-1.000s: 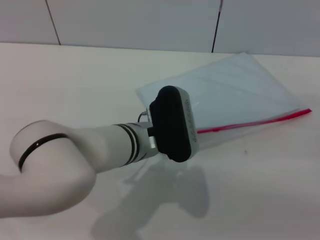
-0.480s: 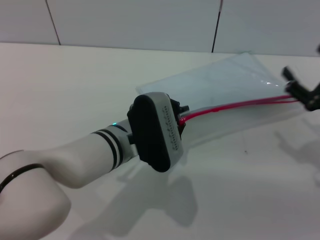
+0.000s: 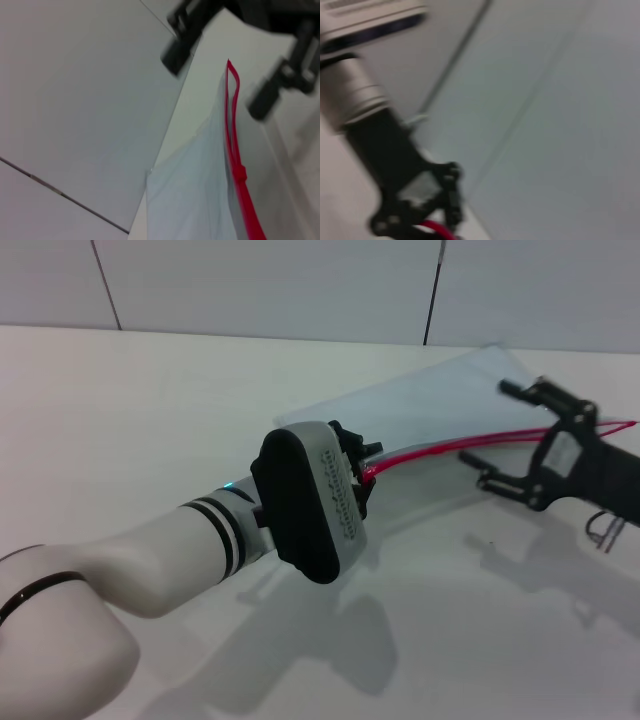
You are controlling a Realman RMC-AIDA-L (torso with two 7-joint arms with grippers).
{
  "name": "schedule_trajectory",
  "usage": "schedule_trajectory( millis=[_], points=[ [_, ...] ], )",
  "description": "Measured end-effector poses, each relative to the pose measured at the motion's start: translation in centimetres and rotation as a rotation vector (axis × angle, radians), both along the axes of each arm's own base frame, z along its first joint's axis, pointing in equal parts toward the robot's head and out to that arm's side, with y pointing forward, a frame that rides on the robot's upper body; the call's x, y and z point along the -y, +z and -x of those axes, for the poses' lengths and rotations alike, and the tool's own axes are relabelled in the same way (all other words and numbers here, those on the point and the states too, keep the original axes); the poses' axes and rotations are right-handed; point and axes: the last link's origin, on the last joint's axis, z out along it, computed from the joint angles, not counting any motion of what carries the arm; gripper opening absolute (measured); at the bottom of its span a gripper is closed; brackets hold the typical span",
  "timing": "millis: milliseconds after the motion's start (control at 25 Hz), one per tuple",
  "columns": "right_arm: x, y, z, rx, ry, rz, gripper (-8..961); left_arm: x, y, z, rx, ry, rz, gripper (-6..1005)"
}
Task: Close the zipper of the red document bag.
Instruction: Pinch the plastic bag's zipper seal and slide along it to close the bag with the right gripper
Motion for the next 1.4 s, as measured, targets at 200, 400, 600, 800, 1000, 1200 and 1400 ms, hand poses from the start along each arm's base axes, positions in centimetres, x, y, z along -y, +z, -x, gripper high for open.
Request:
schedule_trajectory(
  millis=[200, 400, 600, 800, 1000, 1200, 1400],
  points=[
    [-0.7, -0.9, 1.4, 0.101, 0.092, 0.071, 819, 0.0, 0.0, -0.3, 0.018, 0.009, 0.007, 69],
    [-2.2, -1.6, 1.9, 0.196, 0.100, 0.081, 746, 0.1, 0.0, -0.7, 0.028, 0.034, 0.024, 73],
    [-2.8, -2.0, 2.2, 0.242, 0.110, 0.088, 725, 0.1, 0.0, -0.9, 0.029, 0.035, 0.029, 76],
    [-3.0, -1.7, 2.1, 0.266, 0.118, 0.083, 578, 0.3, 0.0, -1.0, 0.021, 0.041, 0.037, 79],
    [-2.8, -1.9, 1.9, 0.296, 0.137, 0.101, 456, 0.3, 0.0, -1.0, 0.021, 0.042, 0.038, 83],
    [-2.7, -2.1, 2.0, 0.306, 0.147, 0.110, 349, 0.3, 0.1, -1.2, 0.025, 0.038, 0.037, 86],
    [-2.8, -2.1, 2.3, 0.310, 0.158, 0.114, 299, 0.3, 0.0, -1.1, 0.015, 0.045, 0.043, 89]
  ],
)
